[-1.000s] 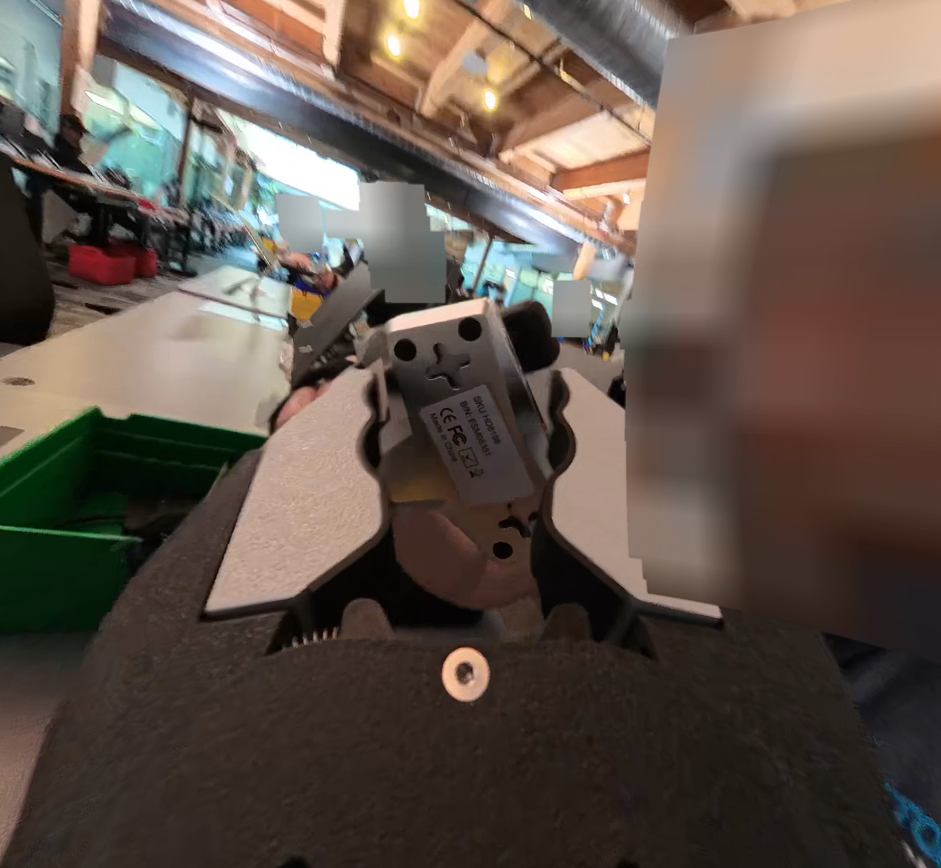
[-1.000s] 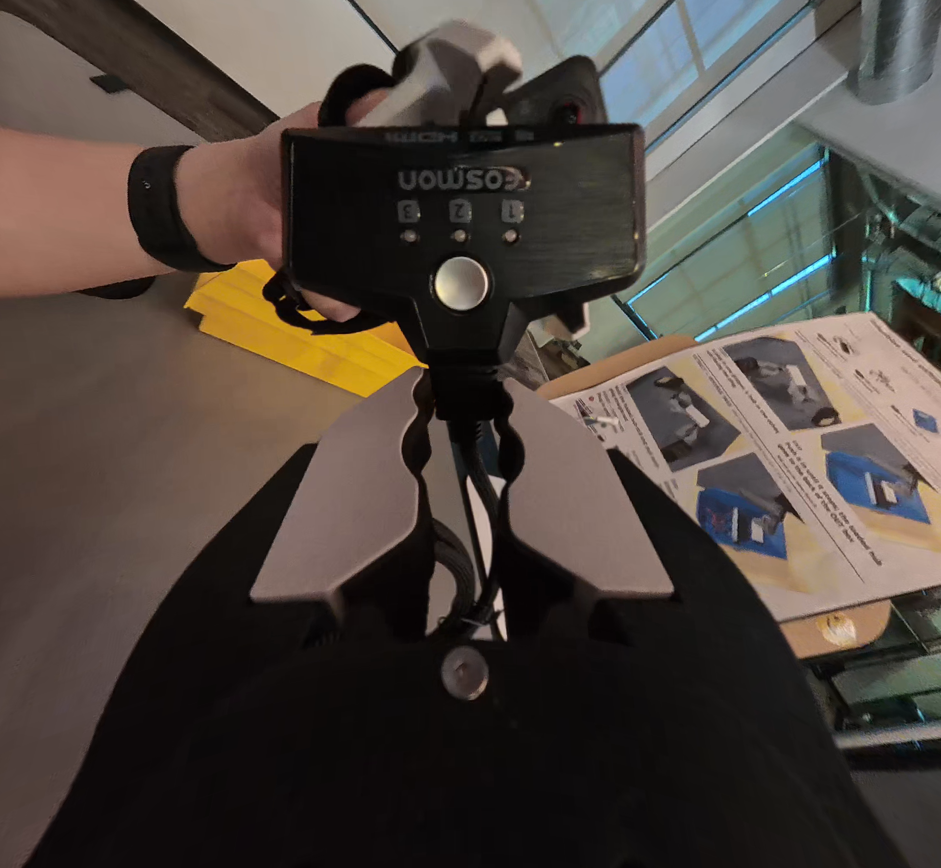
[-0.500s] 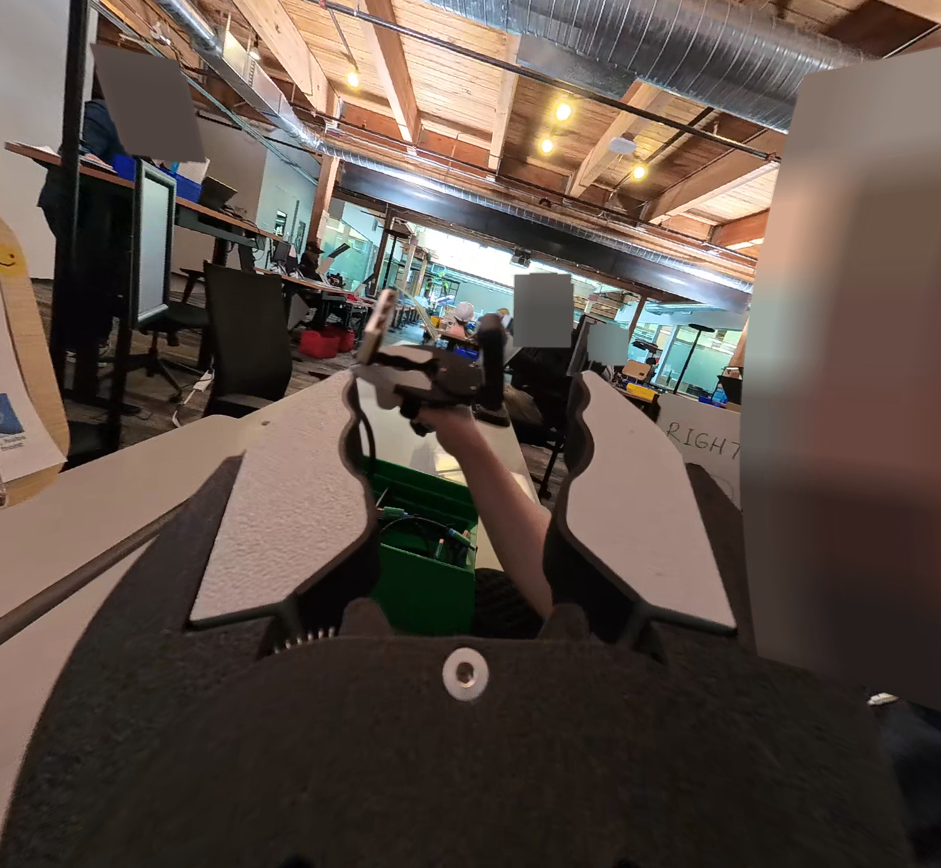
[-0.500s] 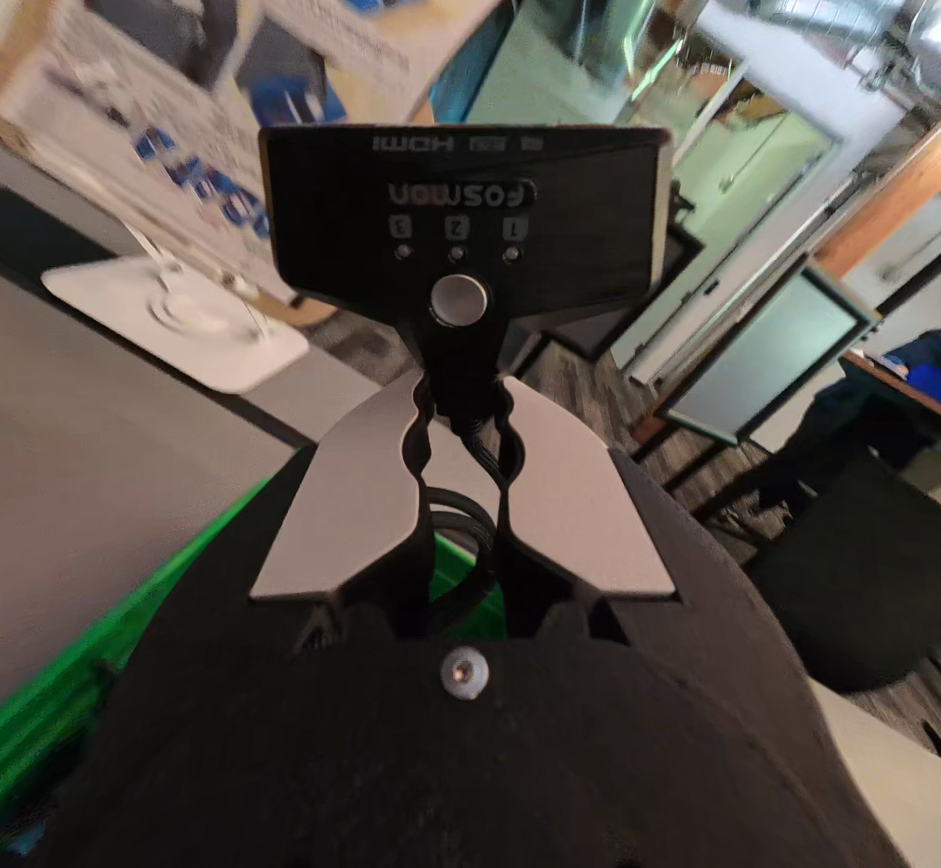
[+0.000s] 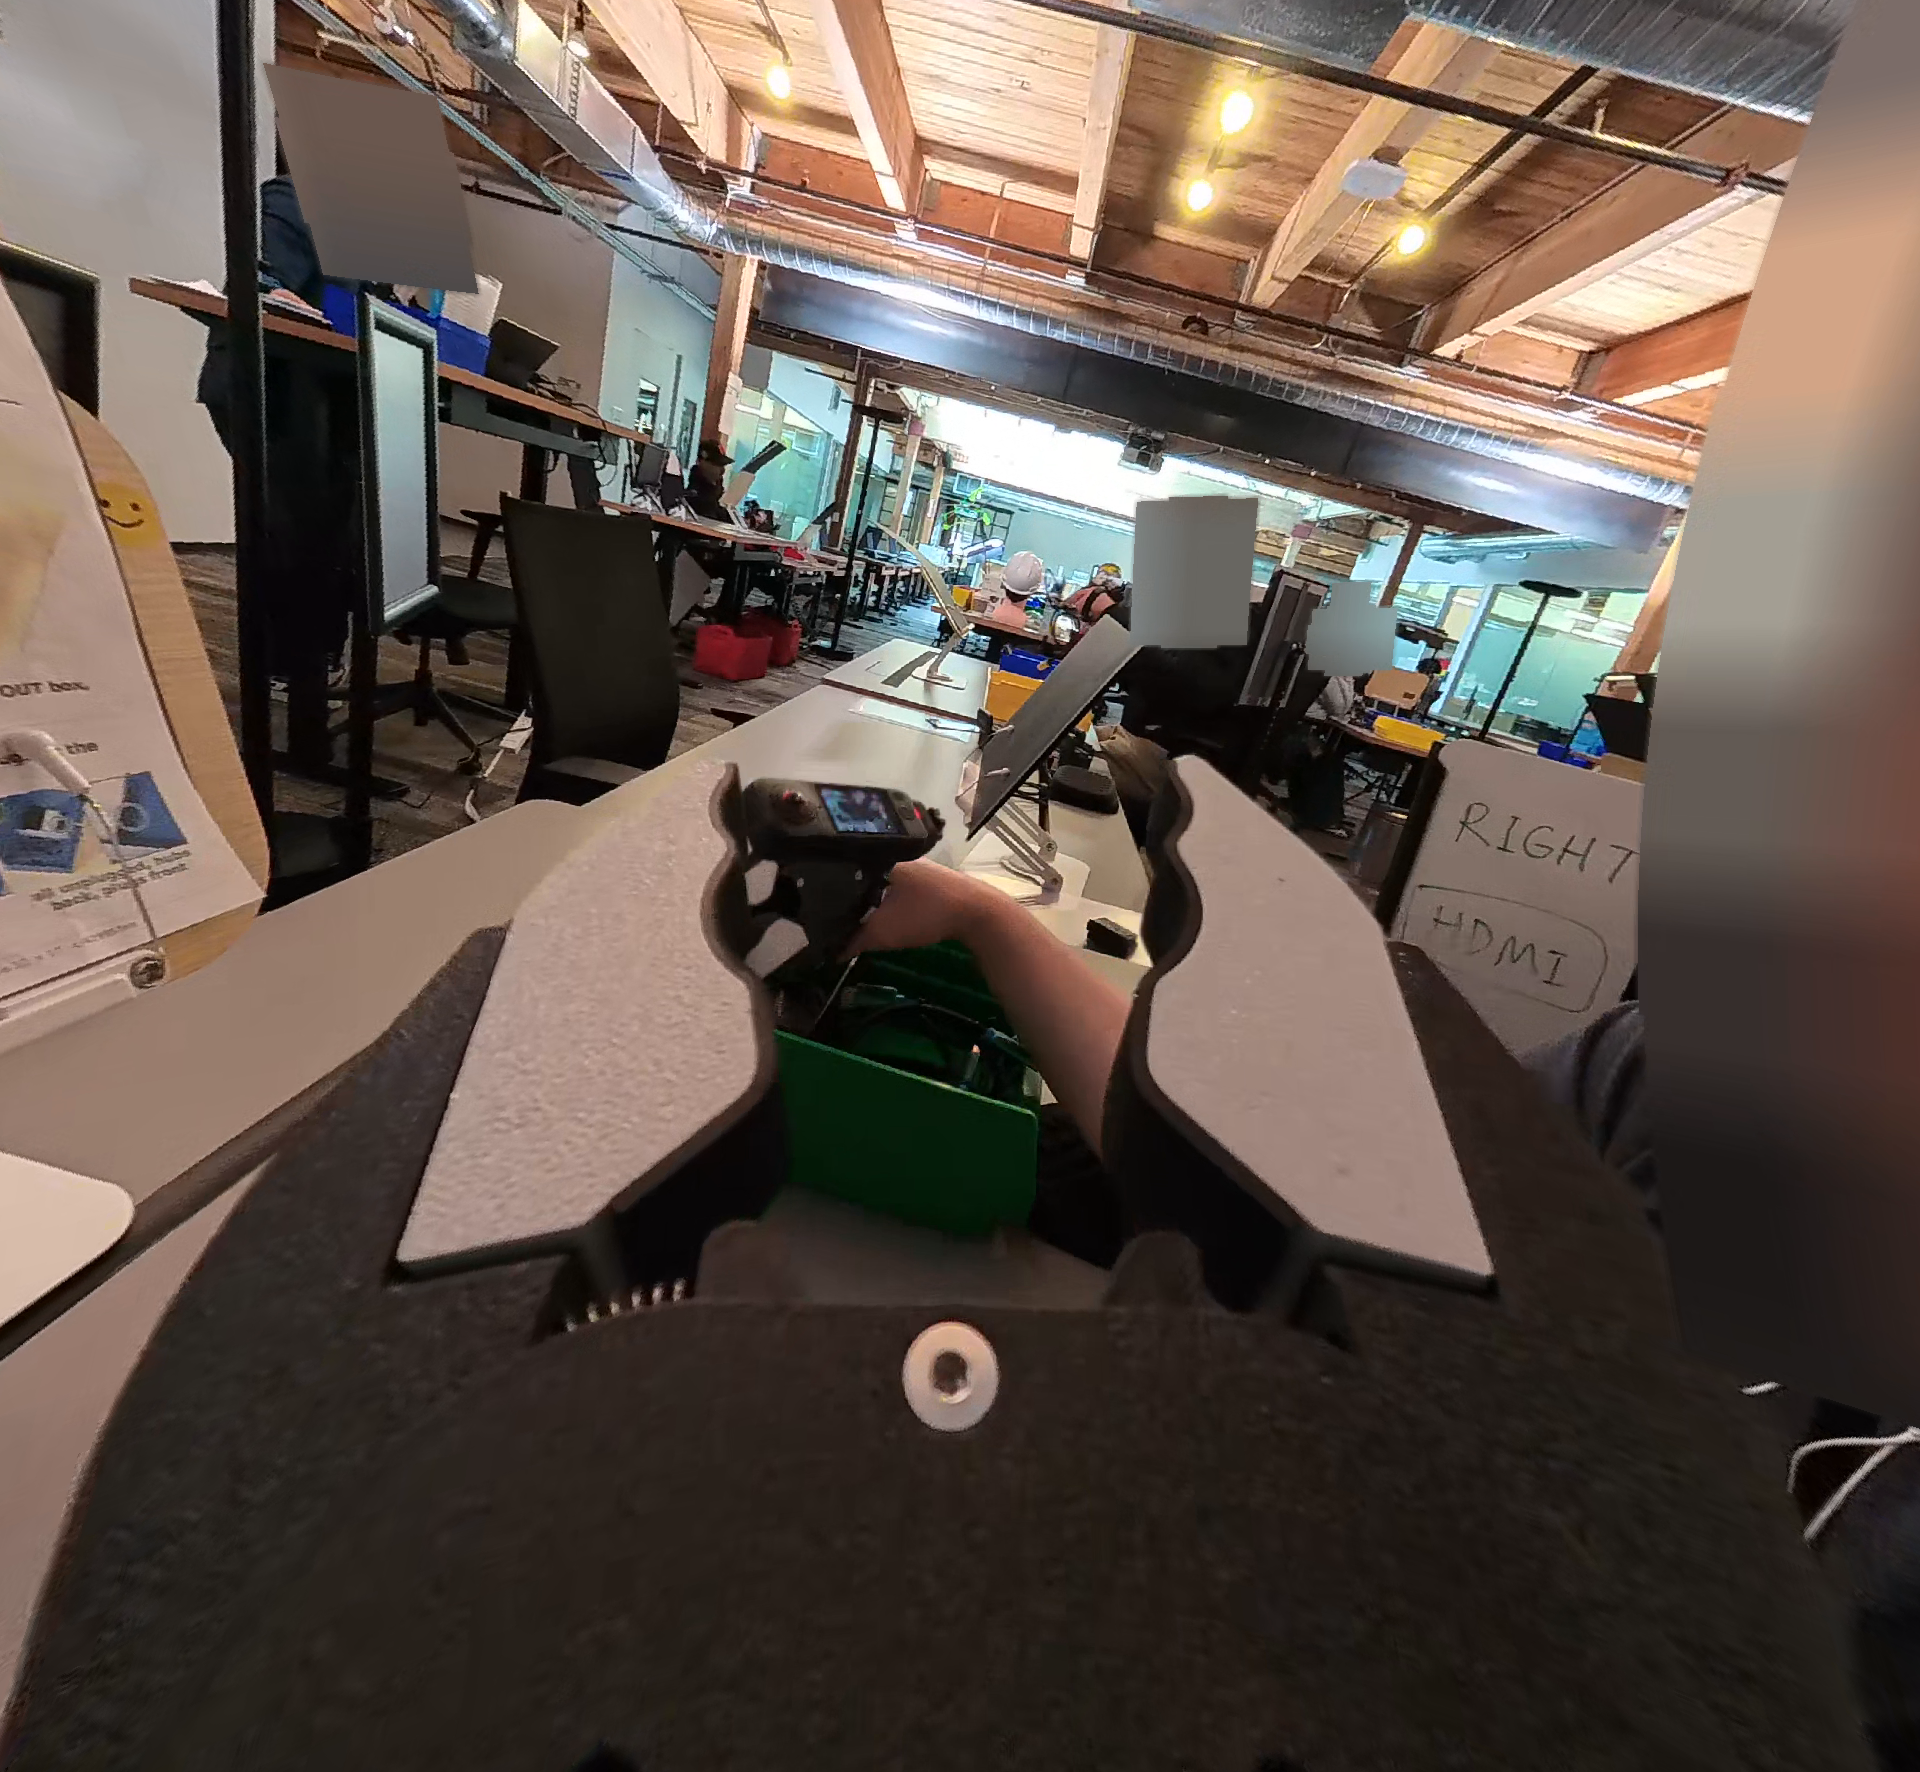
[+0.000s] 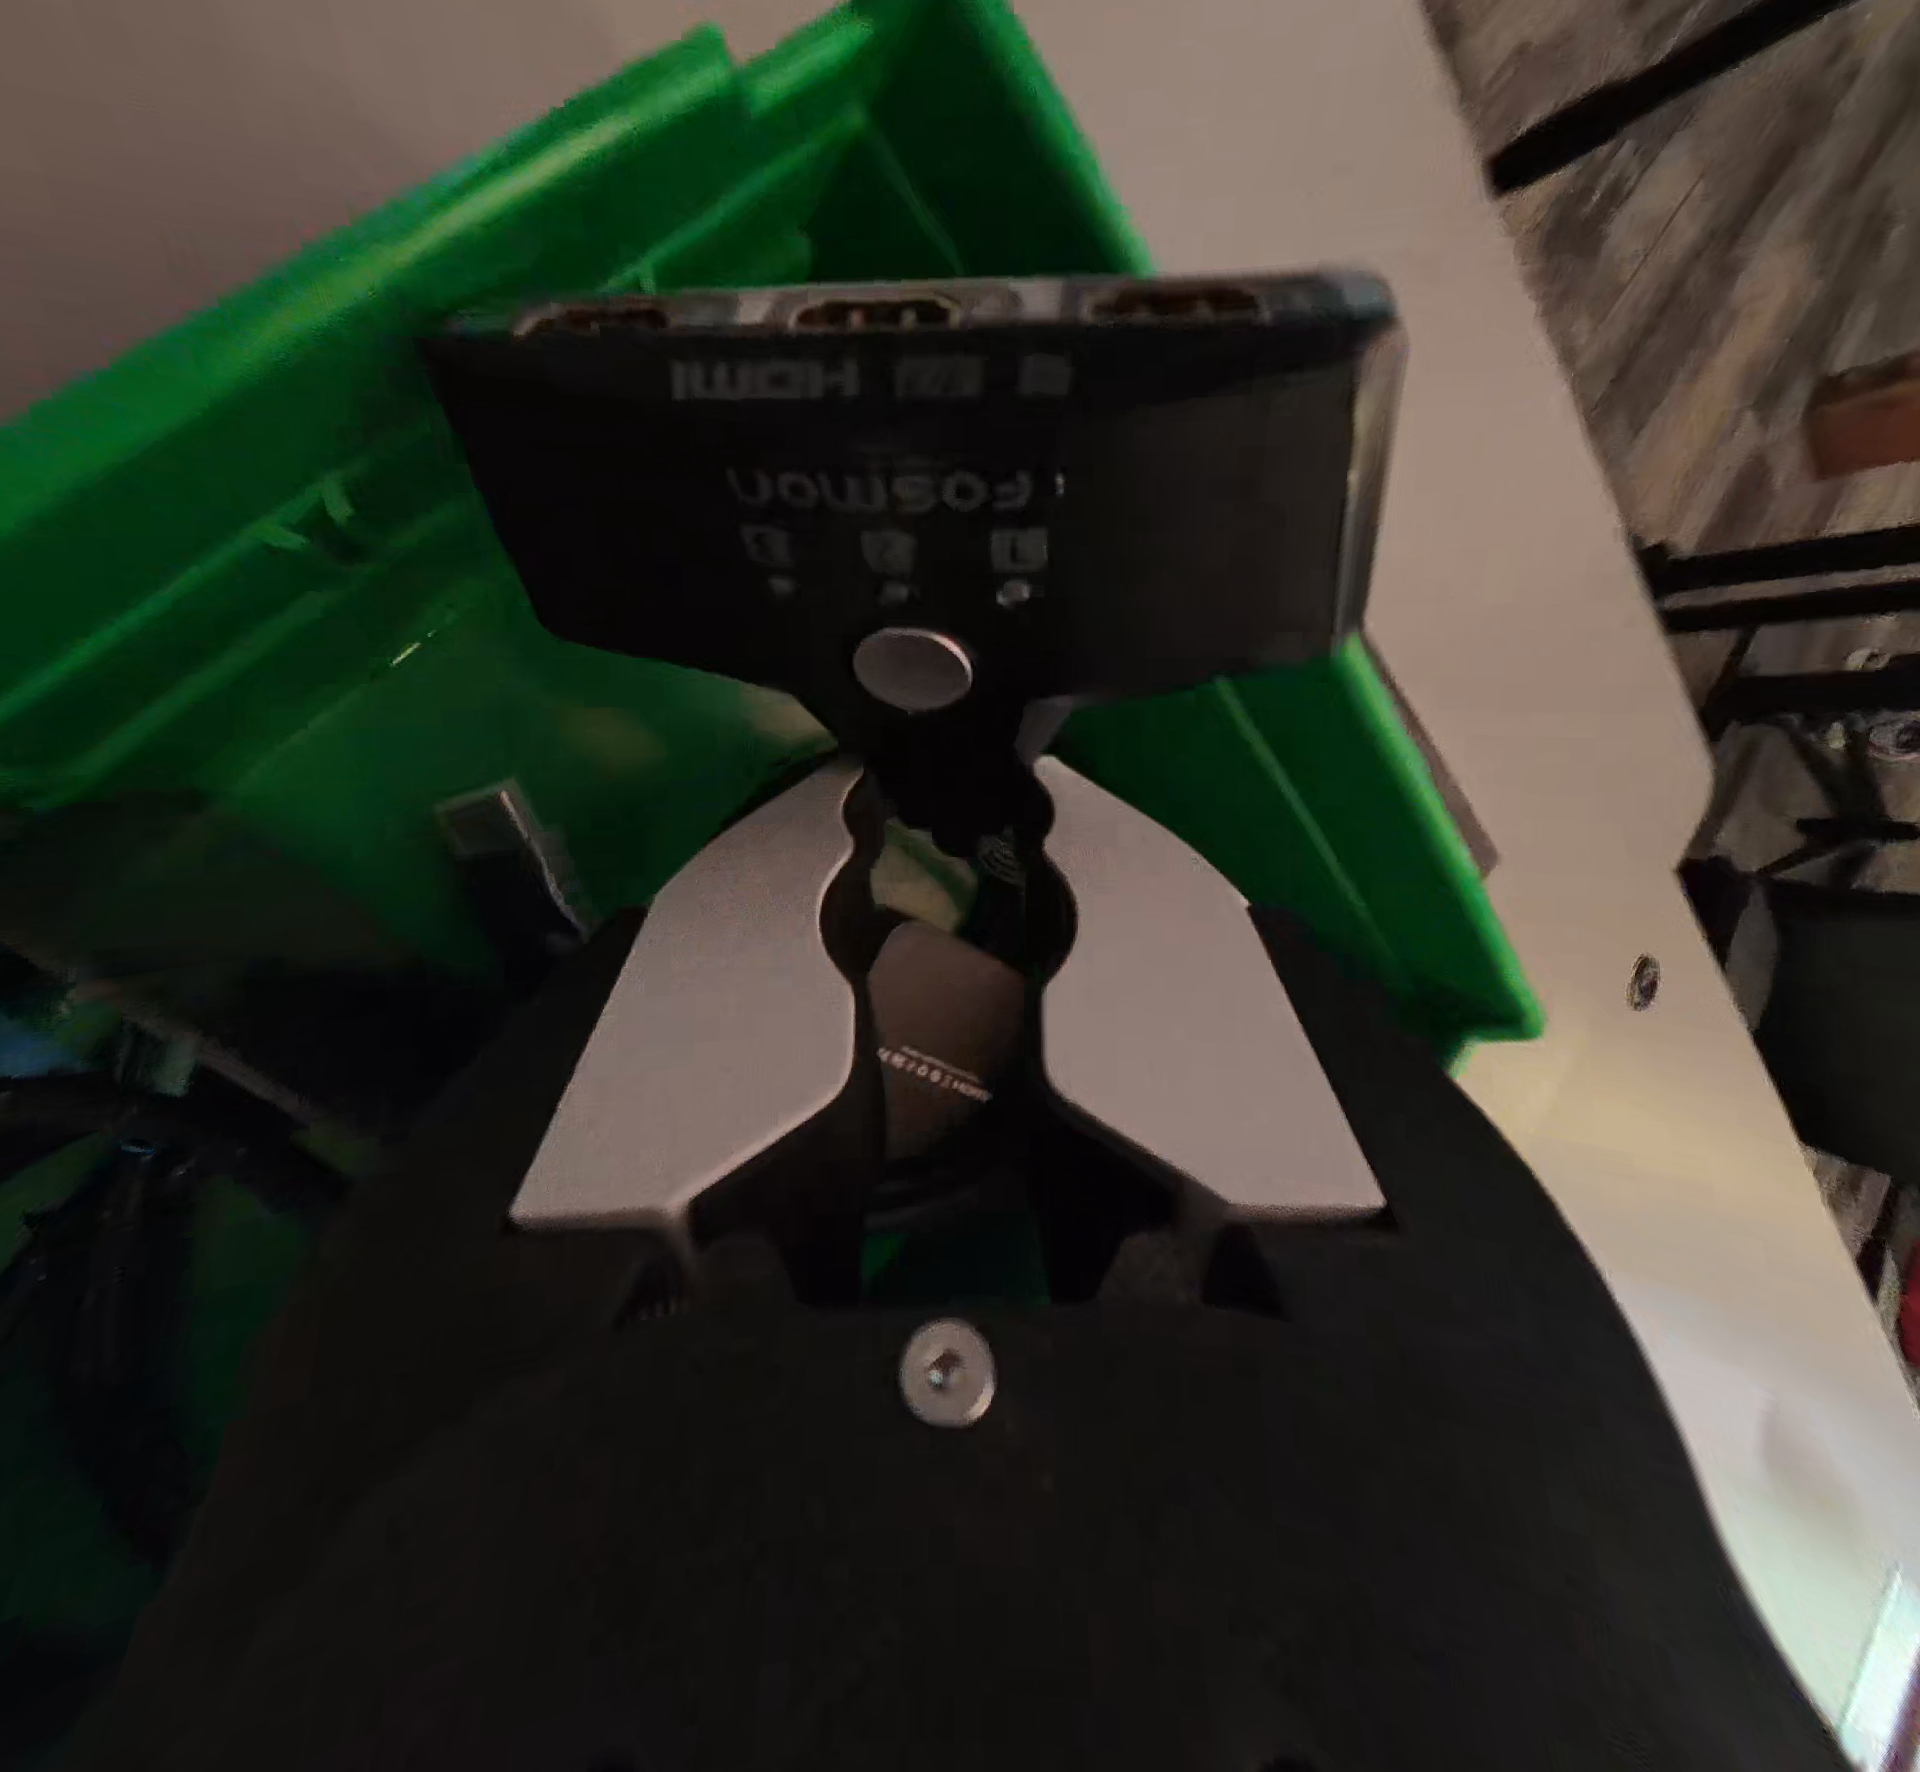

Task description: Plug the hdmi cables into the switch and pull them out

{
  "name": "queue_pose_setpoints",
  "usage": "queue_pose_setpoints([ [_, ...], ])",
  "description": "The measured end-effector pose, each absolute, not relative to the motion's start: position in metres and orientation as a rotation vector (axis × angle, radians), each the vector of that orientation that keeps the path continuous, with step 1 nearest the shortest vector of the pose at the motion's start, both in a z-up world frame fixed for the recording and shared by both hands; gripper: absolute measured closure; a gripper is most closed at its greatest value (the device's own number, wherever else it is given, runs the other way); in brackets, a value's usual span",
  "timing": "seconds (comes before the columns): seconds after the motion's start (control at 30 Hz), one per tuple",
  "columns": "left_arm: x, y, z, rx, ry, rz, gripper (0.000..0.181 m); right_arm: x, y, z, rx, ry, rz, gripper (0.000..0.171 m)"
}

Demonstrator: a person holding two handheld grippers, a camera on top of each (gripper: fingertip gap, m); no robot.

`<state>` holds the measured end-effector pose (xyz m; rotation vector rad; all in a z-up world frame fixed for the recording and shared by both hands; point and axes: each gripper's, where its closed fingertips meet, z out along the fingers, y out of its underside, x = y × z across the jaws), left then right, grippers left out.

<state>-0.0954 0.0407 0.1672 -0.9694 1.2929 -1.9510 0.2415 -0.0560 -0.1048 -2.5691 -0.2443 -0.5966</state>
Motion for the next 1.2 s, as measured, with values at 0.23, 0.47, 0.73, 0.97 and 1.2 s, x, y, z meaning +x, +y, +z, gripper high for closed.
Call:
queue_pose_setpoints([
  [0.23, -0.099, 0.045, 0.167, -0.987, 1.29, -1.94, 0.108, 0.249, -0.069, -0.1, -2.607, -0.217, -0.664, 0.134],
  [0.47, -0.12, 0.117, 0.13, -1.374, 1.223, -1.341, 0.11, 0.231, -0.147, 0.011, -2.233, 0.219, -0.387, 0.116],
  [0.73, -0.266, 0.247, 0.061, -1.898, 0.828, -0.227, 0.122, 0.248, -0.219, -0.078, -2.572, 0.541, -0.115, 0.119],
  [0.97, -0.329, 0.281, -0.024, -2.304, 0.705, -0.205, 0.12, 0.234, -0.234, -0.126, -2.821, 0.732, 0.092, 0.148],
  [1.2, -0.367, 0.307, -0.06, -2.39, 0.559, -0.156, 0.12, 0.225, -0.233, -0.135, -2.871, 0.799, 0.226, 0.164],
])
